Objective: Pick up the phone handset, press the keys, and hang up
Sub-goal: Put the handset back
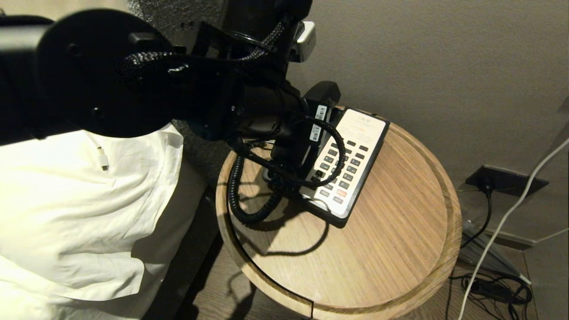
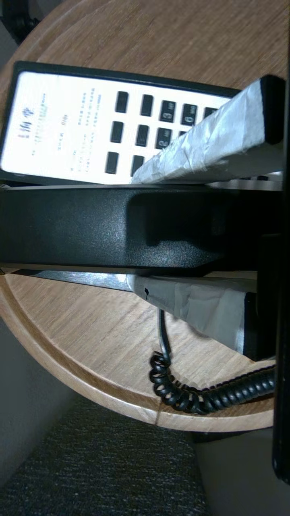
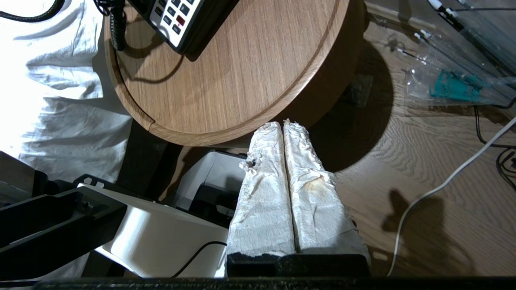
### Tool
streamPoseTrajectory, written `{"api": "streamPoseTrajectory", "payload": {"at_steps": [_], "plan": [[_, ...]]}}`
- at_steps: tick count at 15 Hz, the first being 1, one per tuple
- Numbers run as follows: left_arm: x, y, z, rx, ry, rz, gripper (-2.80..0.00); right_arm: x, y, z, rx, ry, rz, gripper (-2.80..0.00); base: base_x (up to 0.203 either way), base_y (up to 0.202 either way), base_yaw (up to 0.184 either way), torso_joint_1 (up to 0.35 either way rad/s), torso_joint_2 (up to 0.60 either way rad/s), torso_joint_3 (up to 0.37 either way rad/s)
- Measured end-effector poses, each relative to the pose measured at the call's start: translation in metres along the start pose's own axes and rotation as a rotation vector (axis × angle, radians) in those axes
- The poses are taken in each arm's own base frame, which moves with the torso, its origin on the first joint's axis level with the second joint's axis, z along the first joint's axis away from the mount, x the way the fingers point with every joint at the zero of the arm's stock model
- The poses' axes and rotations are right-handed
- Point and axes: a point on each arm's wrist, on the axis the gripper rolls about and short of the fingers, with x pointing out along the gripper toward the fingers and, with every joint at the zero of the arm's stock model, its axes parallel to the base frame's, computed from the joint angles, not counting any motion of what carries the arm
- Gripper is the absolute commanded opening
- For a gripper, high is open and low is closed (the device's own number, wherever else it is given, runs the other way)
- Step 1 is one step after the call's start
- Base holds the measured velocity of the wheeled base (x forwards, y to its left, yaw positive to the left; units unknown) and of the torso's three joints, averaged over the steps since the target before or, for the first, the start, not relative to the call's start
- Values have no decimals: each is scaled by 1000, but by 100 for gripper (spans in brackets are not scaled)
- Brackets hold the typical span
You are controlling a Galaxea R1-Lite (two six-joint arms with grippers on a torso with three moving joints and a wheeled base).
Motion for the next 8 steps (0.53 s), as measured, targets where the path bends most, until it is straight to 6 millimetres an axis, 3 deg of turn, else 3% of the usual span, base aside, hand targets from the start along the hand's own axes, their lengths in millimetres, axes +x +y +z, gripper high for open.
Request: {"api": "streamPoseTrajectory", "payload": {"at_steps": [8], "plan": [[10,-4,-3,11,1,-3,-280,1,0,-1,2,2,1,-280,0,0,0,0,0,0]]}}
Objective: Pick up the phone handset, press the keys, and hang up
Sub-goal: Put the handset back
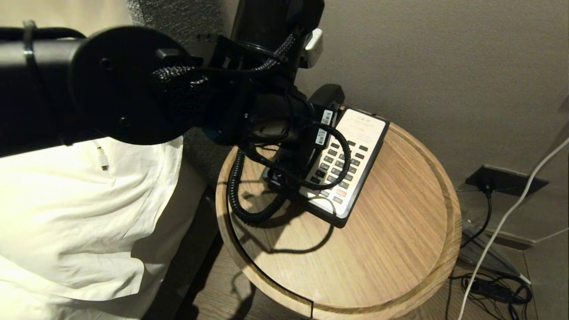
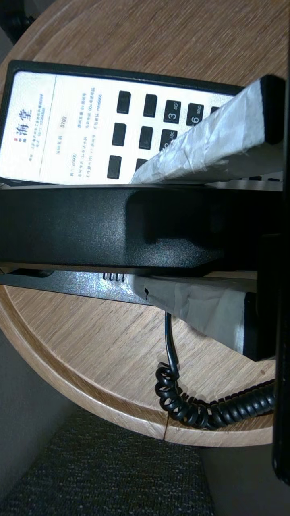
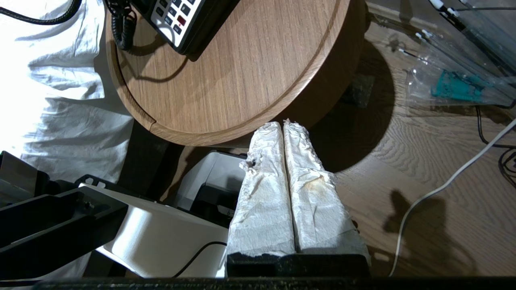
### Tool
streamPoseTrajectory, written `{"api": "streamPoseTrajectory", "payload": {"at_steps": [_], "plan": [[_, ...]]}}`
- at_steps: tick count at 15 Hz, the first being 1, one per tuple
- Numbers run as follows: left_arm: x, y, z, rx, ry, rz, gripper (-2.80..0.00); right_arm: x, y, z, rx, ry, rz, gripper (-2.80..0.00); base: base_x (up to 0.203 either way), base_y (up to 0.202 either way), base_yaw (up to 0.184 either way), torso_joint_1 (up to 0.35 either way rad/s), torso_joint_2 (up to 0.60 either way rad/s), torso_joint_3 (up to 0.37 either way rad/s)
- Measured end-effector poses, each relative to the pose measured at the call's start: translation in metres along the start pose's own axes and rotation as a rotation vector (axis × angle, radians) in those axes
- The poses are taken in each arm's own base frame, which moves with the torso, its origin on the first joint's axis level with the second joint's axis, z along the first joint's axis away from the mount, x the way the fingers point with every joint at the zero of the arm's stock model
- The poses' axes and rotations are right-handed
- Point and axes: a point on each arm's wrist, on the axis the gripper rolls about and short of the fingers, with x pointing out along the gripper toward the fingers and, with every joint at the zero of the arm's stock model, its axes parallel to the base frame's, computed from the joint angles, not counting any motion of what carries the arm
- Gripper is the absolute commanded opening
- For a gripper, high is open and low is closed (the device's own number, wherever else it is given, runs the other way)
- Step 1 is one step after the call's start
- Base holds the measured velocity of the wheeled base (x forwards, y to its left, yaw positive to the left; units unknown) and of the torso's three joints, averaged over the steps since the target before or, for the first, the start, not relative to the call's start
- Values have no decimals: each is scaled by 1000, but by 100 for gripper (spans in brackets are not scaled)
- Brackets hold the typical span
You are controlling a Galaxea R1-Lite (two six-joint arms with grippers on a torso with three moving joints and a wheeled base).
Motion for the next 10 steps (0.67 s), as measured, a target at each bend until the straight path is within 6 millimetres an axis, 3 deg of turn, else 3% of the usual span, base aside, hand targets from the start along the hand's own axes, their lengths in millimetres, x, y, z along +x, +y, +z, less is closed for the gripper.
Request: {"api": "streamPoseTrajectory", "payload": {"at_steps": [10], "plan": [[0,-8,-12,21,41,-16,-280,2,1,1,-2,6,-2,-280,0,0,0,0,0,0]]}}
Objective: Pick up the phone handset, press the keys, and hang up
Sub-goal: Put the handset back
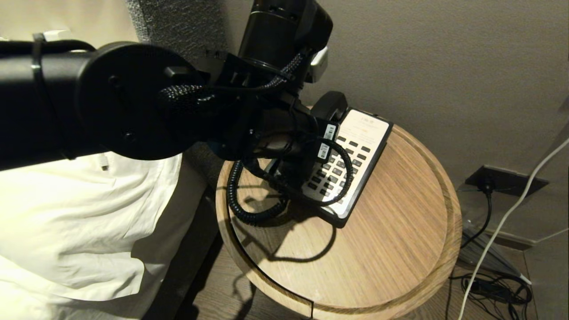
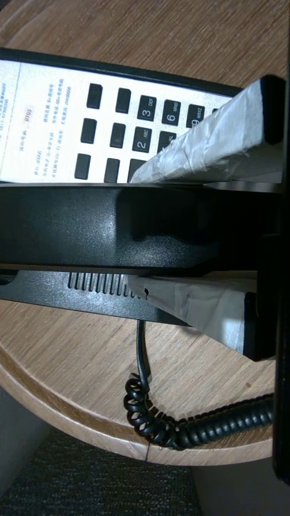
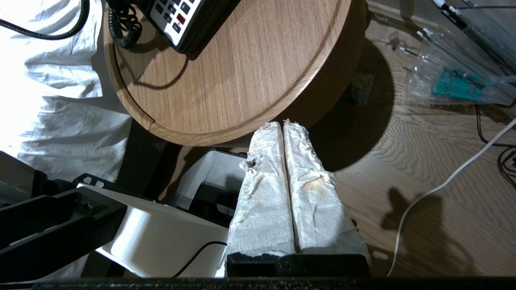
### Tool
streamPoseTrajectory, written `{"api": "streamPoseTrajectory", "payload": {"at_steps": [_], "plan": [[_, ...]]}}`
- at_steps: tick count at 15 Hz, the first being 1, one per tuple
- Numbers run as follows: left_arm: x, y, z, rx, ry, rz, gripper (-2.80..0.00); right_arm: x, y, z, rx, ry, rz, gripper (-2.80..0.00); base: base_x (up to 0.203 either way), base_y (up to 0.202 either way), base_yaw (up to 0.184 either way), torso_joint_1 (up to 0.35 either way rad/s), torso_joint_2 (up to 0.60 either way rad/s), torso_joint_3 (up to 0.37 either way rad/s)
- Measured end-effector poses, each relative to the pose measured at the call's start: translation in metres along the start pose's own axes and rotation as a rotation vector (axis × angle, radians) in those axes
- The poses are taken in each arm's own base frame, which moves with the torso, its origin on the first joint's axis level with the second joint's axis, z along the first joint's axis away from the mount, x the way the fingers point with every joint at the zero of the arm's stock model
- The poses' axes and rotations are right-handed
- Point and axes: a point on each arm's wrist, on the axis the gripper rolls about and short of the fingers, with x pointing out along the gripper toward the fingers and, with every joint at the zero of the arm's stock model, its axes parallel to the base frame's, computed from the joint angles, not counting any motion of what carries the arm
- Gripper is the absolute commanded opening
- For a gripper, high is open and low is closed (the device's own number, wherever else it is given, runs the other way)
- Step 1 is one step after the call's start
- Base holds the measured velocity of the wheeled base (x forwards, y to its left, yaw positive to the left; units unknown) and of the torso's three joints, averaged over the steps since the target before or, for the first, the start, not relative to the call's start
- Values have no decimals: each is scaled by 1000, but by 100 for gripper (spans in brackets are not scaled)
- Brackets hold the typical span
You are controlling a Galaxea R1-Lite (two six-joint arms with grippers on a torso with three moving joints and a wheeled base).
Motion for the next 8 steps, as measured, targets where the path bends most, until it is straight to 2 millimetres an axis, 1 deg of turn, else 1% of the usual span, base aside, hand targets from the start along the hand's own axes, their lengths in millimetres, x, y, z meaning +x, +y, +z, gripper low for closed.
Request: {"api": "streamPoseTrajectory", "payload": {"at_steps": [4,8], "plan": [[0,0,-5,6,19,2,-280,1,1,1,0,3,7,-280,0,0,0,0,0,0],[-1,1,-6,6,21,2,-280,1,2,2,0,5,9,-280,0,0,0,0,0,0]]}}
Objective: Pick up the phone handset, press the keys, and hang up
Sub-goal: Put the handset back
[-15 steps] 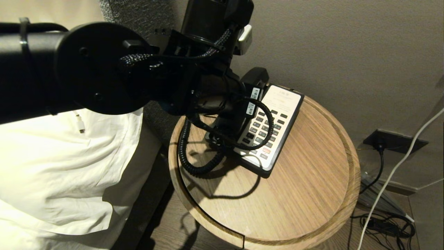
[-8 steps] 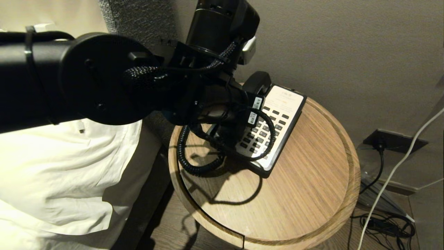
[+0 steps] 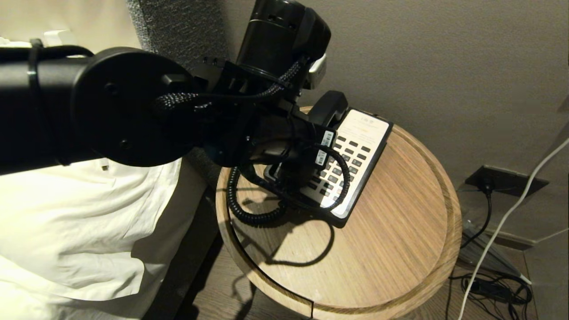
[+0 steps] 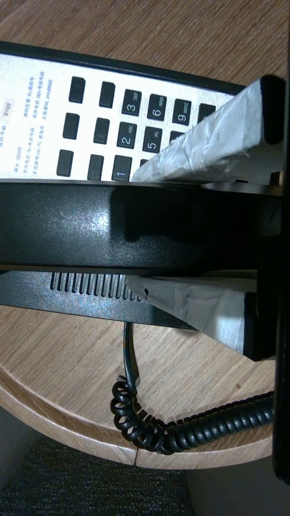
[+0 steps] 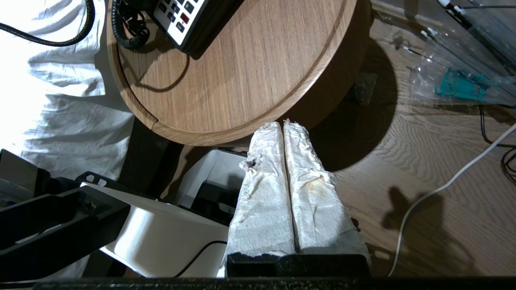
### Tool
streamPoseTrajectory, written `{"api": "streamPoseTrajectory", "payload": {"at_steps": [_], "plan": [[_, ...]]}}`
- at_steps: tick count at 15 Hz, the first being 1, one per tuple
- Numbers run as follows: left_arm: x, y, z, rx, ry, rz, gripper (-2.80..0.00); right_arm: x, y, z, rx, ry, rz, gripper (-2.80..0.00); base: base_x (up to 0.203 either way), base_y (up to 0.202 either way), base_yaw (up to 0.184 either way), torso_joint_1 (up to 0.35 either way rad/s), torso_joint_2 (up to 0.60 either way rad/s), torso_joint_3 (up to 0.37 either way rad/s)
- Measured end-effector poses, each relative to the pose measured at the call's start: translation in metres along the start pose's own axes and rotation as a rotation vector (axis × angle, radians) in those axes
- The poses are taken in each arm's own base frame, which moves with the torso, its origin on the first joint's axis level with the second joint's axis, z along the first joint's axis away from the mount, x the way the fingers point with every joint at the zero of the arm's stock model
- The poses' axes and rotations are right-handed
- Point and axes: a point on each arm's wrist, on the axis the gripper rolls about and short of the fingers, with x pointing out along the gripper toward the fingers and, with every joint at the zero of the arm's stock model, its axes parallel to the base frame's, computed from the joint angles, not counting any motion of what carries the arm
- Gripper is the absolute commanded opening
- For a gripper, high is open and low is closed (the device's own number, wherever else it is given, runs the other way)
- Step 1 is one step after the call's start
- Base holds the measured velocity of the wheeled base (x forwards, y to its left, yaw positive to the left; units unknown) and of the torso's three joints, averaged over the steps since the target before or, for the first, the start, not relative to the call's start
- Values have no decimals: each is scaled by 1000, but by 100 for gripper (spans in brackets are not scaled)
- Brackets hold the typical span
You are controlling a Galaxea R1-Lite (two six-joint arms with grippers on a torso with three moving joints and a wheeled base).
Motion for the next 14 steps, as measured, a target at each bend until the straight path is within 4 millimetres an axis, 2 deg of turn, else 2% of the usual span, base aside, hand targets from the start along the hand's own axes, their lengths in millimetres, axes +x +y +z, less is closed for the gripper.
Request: {"api": "streamPoseTrajectory", "payload": {"at_steps": [11,14], "plan": [[-7,3,5,-2,-17,-5,-280,3,0,-2,-4,19,5,-280,0,0,0,0,0,0],[-11,6,0,28,-2,-3,-280,4,0,-3,-6,25,2,-280,0,0,0,0,0,0]]}}
